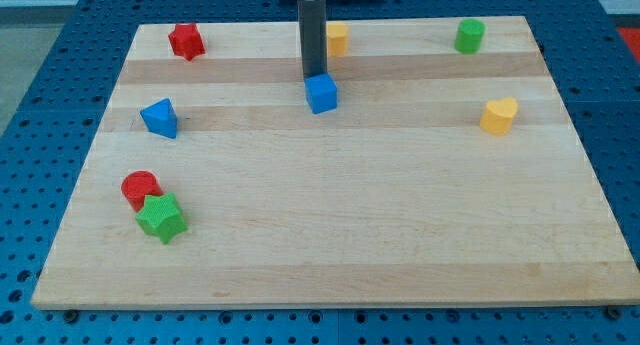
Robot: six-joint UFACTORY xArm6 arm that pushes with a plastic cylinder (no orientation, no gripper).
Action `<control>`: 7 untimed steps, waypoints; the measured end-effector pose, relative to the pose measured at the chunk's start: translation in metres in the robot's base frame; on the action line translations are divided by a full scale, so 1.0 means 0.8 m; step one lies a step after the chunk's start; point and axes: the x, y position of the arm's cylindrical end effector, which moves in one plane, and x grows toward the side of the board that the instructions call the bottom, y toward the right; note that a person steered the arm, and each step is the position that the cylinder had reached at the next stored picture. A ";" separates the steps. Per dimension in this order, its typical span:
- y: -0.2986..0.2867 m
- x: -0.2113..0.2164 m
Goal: Move blue cube towards the green star
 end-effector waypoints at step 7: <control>0.071 0.148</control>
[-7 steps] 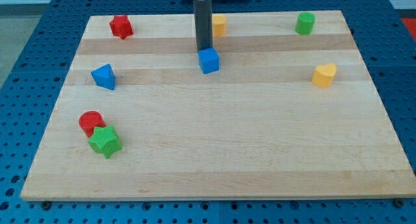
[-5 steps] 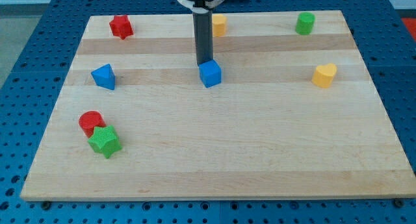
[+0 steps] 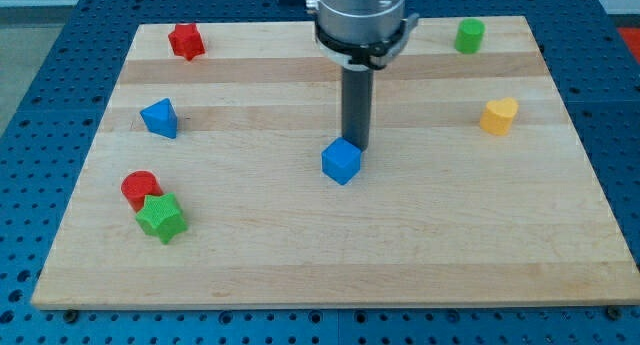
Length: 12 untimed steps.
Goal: Move blue cube towards the green star
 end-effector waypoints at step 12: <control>-0.254 0.030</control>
